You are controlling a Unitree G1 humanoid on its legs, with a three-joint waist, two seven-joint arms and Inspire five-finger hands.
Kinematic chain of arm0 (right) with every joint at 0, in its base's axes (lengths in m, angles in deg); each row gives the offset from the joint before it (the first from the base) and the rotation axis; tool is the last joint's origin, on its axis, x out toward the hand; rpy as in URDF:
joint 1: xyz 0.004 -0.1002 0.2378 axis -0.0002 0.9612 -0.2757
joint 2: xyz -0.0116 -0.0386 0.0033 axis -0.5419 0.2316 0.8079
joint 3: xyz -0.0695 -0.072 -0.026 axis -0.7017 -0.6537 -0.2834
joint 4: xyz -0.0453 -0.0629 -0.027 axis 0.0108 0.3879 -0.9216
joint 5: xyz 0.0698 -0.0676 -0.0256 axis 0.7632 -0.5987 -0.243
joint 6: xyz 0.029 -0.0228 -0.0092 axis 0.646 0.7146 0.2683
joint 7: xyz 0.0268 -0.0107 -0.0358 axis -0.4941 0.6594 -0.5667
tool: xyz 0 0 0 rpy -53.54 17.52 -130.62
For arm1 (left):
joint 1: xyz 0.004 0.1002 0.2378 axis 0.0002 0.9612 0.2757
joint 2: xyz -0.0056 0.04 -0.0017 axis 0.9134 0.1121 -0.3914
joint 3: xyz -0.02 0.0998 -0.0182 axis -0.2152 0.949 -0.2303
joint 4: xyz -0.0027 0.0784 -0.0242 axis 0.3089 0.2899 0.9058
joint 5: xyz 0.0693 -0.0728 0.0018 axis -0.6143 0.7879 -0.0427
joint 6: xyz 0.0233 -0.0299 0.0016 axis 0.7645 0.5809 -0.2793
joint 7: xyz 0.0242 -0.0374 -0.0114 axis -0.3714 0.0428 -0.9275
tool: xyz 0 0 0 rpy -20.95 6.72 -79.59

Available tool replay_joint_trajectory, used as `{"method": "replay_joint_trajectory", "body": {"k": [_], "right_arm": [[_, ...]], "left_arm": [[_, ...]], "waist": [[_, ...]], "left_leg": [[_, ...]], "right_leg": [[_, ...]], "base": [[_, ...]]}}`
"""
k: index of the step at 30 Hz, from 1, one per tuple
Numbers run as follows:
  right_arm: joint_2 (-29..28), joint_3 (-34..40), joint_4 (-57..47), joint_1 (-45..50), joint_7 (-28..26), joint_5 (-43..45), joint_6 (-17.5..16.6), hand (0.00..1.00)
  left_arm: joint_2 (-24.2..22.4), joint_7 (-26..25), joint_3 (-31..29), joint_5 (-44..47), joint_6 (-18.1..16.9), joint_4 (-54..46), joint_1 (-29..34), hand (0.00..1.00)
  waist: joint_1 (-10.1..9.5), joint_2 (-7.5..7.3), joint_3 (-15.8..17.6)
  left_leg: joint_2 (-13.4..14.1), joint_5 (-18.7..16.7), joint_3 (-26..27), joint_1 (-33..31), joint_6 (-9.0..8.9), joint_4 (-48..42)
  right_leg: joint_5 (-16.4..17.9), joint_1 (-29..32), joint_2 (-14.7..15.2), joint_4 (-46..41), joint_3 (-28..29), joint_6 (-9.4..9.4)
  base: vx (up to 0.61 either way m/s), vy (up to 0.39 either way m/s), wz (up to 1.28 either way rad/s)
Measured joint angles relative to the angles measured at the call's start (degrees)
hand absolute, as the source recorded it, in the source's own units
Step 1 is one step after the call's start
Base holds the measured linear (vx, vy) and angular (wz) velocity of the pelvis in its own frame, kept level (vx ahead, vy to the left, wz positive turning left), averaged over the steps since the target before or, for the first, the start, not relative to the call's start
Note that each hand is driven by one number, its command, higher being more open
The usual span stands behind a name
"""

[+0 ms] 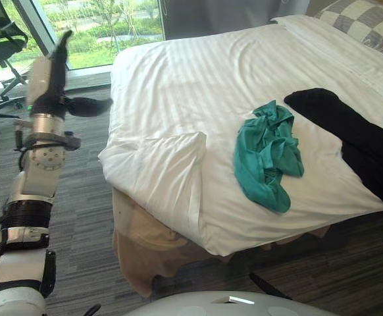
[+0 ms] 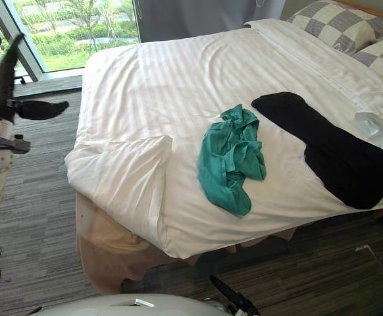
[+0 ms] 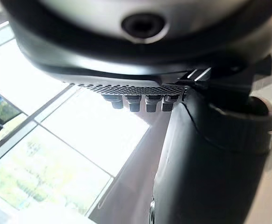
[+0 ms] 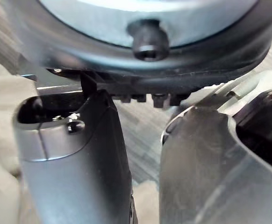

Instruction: Tidy up the quilt and then pick up the clothes from the bed and put them into the laundry hamper

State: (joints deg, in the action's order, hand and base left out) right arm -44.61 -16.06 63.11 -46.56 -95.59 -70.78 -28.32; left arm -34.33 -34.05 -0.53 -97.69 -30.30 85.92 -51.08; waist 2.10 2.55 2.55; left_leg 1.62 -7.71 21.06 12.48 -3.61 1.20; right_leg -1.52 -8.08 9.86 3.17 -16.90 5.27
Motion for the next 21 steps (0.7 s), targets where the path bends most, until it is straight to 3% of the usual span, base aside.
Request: {"method": "replay_joint_trajectory", "body": {"k": [9, 21], "right_arm": [[-0.17, -1.26, 1.02, -0.01, 1.30, 0.00, 0.89, 1.00], [0.03, -3.78, 1.13, 0.02, 2.58, 0.02, 1.12, 1.00]], "left_arm": [[-4.01, 6.00, 9.57, -2.54, 5.66, 6.59, 0.01, 1.00], [-9.27, 7.19, 14.58, -2.55, 6.79, 11.45, 0.59, 1.00]], "waist": [[1.41, -0.45, -0.03], [3.18, -0.81, -0.03]], "left_leg": [[0.10, -0.77, 0.94, 0.08, -0.01, -0.46], [0.61, -2.79, 2.34, 0.00, -0.20, -3.08]], "right_leg": [[-0.57, 0.23, 0.00, -0.01, 0.18, -0.01], [-0.64, 0.11, -0.09, -0.25, 1.60, 0.07]], "base": [[-0.02, -0.021, -0.03], [-0.03, -0.046, -0.06]]}}
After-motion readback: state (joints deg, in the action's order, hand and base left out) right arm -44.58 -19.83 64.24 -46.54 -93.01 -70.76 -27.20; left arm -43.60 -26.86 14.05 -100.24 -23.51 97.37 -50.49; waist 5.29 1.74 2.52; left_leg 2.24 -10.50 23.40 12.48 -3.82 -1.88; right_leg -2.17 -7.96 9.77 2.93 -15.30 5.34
